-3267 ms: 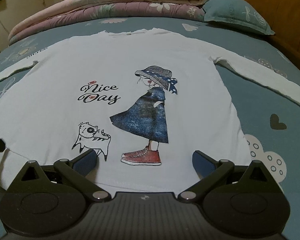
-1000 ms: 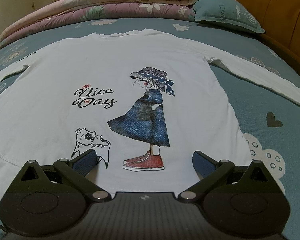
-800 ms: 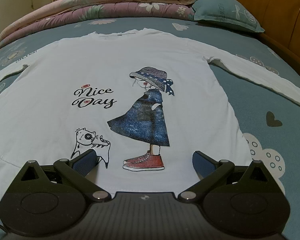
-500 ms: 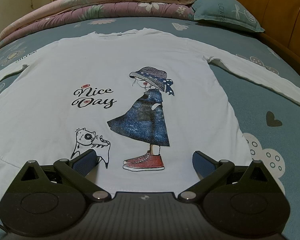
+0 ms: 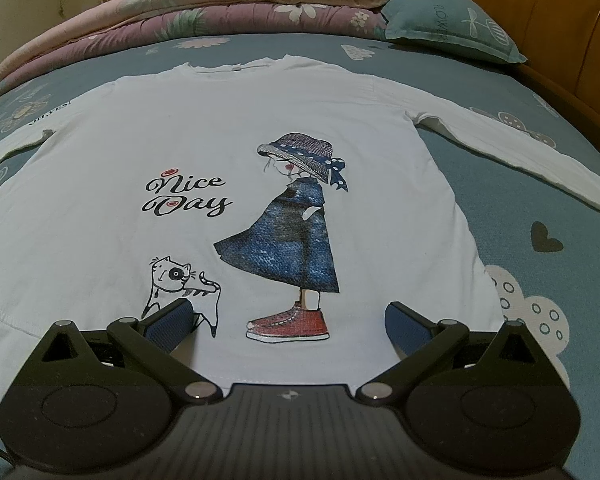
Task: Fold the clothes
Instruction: 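Grasp the white sleeve cuff with the left gripper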
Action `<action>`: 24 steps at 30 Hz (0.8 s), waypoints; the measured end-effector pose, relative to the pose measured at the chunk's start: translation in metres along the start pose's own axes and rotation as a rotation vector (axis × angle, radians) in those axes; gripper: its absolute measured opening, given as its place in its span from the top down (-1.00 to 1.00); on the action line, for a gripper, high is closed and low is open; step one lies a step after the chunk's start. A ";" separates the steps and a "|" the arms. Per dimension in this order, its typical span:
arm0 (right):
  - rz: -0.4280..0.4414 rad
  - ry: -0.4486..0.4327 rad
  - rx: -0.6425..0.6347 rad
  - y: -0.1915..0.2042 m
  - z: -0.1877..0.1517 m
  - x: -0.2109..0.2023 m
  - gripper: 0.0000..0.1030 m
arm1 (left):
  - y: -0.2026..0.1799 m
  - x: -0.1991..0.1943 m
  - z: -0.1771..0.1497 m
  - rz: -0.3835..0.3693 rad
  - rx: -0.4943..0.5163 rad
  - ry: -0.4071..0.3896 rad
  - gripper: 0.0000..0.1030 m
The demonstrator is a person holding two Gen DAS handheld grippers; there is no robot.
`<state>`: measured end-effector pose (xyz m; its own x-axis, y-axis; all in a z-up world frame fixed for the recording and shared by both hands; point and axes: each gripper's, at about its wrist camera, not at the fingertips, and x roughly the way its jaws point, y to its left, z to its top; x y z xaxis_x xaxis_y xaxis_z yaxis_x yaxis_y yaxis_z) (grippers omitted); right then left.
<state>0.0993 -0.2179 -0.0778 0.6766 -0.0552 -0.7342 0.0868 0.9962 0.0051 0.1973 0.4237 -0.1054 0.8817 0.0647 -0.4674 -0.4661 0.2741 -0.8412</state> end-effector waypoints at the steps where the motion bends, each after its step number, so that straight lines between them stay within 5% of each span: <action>1: -0.001 0.000 0.001 0.000 0.000 0.000 -1.00 | -0.002 0.002 -0.001 -0.002 0.007 -0.003 -0.99; 11: -0.008 -0.002 0.003 0.001 0.000 0.000 -1.00 | -0.013 0.016 -0.011 -0.072 0.056 -0.065 -0.99; 14: -0.008 -0.006 0.004 0.001 -0.001 0.000 -1.00 | -0.012 0.021 -0.019 -0.105 0.071 -0.022 -0.99; 24: -0.012 -0.006 0.008 0.002 0.000 0.001 -1.00 | -0.045 0.051 -0.031 -0.028 0.294 0.048 -0.99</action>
